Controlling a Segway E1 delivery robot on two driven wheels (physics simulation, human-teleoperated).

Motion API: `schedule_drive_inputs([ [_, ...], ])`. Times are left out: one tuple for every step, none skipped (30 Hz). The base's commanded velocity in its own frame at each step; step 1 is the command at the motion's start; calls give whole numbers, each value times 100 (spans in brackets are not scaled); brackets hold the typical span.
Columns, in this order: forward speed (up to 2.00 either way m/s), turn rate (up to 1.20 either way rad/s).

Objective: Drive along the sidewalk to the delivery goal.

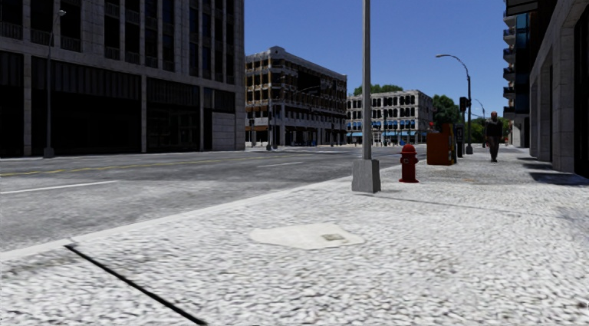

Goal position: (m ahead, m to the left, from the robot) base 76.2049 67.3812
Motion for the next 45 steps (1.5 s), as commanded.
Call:
schedule_drive_inputs([
  [174,-67],
  [175,-67],
  [176,-67],
  [176,-67],
  [177,-67],
  [177,-67],
  [177,-67],
  [177,-67],
  [178,-67],
  [180,-67],
  [180,-67],
  [181,-67],
  [182,-67],
  [182,-67],
  [182,-67],
  [184,-55],
  [190,-5],
  [200,0],
  [200,0],
  [200,0],
  [200,0],
  [200,0],
  [200,0],
  [200,0],
  [200,0],
  [200,0],
  [200,0],
  [200,-8],
  [200,-32],
  [200,-32],
  [200,-43],
  [200,-47],
  [200,-47],
  [200,-47],
  [200,-48],
  [200,-48],
  [200,-49],
  [200,-49],
  [200,-49],
  [200,-52],
  [200,-56],
  [200,-56],
  [200,-57],
  [200,-58],
  [200,-58],
])
